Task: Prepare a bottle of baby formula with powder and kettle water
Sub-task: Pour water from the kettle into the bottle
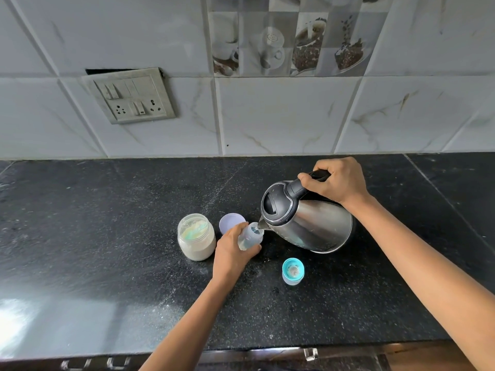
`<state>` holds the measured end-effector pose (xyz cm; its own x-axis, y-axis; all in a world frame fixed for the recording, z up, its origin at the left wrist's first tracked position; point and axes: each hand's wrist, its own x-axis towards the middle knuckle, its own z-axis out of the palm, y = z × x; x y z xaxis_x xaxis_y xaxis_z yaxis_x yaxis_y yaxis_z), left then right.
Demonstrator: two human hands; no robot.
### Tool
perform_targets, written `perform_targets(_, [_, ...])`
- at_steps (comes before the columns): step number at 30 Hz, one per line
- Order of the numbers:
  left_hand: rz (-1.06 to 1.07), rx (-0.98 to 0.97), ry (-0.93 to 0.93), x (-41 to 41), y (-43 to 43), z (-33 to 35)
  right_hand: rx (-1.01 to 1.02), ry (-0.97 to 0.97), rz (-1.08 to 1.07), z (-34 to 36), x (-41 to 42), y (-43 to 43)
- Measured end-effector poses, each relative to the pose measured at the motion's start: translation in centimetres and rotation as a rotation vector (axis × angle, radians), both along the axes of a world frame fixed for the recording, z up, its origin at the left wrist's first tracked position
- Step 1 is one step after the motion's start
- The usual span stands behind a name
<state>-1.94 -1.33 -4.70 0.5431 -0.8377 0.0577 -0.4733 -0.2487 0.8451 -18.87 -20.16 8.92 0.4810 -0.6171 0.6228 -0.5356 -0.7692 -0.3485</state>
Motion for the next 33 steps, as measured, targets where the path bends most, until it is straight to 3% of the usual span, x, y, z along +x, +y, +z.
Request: perform_targets(33, [-0.016, -0.029, 0.022, 0.1, -0.1, -0.1, -0.093, 0.067, -0.002, 3.1, -1.3, -0.5])
